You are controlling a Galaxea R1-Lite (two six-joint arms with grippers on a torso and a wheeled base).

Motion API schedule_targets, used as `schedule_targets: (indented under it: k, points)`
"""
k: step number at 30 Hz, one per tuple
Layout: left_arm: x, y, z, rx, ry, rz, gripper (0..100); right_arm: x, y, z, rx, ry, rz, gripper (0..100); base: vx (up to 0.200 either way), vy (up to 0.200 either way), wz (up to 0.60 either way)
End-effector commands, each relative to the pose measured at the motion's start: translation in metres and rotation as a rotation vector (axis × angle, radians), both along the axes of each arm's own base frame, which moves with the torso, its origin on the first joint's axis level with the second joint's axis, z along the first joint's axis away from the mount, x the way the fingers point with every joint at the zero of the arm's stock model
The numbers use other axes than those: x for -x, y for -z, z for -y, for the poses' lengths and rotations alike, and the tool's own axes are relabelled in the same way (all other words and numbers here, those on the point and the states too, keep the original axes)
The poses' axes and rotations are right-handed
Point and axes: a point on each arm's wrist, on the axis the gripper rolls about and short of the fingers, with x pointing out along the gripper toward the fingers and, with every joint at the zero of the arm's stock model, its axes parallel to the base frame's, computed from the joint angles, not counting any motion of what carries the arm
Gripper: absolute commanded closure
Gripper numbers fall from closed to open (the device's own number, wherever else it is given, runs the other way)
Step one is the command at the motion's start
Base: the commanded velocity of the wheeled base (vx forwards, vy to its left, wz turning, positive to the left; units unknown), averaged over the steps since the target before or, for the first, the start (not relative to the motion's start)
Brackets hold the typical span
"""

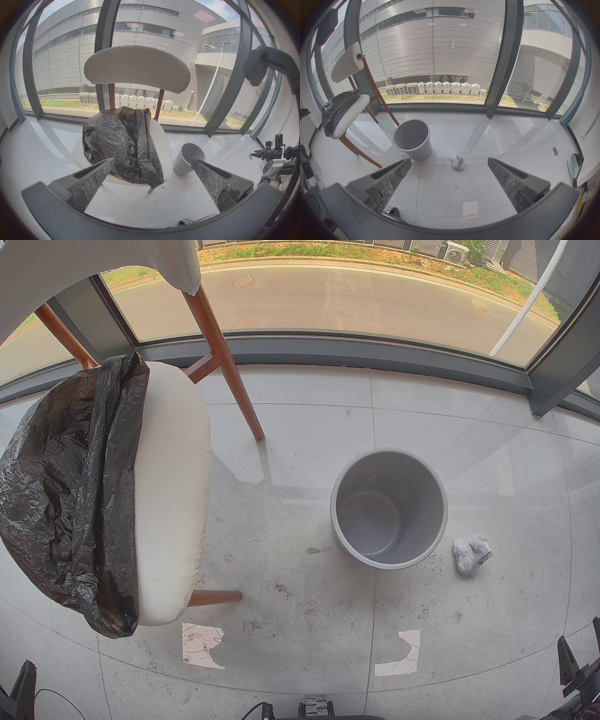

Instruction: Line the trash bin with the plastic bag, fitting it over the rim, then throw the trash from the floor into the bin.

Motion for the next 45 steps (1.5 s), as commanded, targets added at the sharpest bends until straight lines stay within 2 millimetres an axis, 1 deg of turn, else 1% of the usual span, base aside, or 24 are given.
schedule_targets:
  k: [1,2,6,9,11,12,15,16,21,26,33,36,41,43,44,45]
  points:
    - [-0.019,-0.013,0.000,0.005,0.001,-0.104,0,-0.001,0.005,0.000,-0.002,0.000,-0.018,0,0.000,0.000,0.00]
    - [-0.027,-0.016,0.000,0.005,0.001,-0.136,0,-0.001,0.005,0.000,-0.002,0.000,-0.018,0,0.000,0.000,0.00]
    - [-0.047,-0.027,0.000,0.008,0.008,-0.164,0,-0.001,0.005,0.000,-0.002,0.000,-0.018,0,0.000,0.000,0.00]
    - [-0.064,-0.030,0.000,0.015,0.011,-0.194,0,-0.001,0.005,0.000,-0.002,0.000,-0.018,0,0.000,0.000,0.00]
    - [-0.064,-0.030,0.000,0.015,0.011,-0.194,0,-0.001,0.005,0.000,-0.002,0.000,-0.018,0,0.000,0.000,0.00]
    - [-0.074,-0.034,0.001,0.021,0.034,-0.209,0,-0.001,0.005,0.000,-0.002,0.000,-0.018,0,0.000,0.000,0.00]
    - [-0.083,-0.039,0.001,0.021,0.060,-0.222,0,-0.001,0.005,0.000,-0.002,0.000,-0.018,0,0.000,0.000,0.00]
    - [-0.083,-0.039,0.001,0.021,0.060,-0.222,0,-0.001,0.005,0.000,-0.002,0.000,-0.018,0,0.000,0.000,0.00]
    - [-0.104,-0.050,0.001,0.020,0.064,-0.255,0,-0.001,0.005,0.000,-0.003,0.000,-0.018,0,0.000,0.000,0.00]
    - [-0.128,-0.061,0.001,0.019,0.064,-0.247,0,-0.001,0.005,0.000,-0.002,0.000,-0.018,0,0.000,0.000,0.00]
    - [-0.161,-0.068,0.001,0.021,0.061,-0.228,0,-0.001,0.005,0.000,-0.002,-0.002,-0.018,0,0.000,0.000,0.00]
    - [-0.167,-0.068,0.001,0.023,0.064,-0.234,0,-0.001,0.005,0.000,-0.002,0.000,-0.018,0,0.000,0.000,0.00]
    - [-0.190,-0.077,0.001,0.021,0.064,-0.223,0,-0.001,0.005,0.000,-0.002,0.000,-0.018,0,0.000,0.000,0.00]
    - [-0.192,-0.078,0.001,0.021,0.064,-0.219,0,-0.001,0.005,0.000,-0.002,0.000,-0.018,0,0.000,0.000,0.00]
    - [-0.201,-0.079,0.001,0.021,0.061,-0.216,0,-0.001,0.005,0.000,-0.002,0.000,-0.018,0,0.000,0.000,0.00]
    - [-0.203,-0.079,0.001,0.021,0.060,-0.220,0,-0.001,0.005,0.000,-0.002,-0.002,-0.018,0,0.000,0.000,0.00]
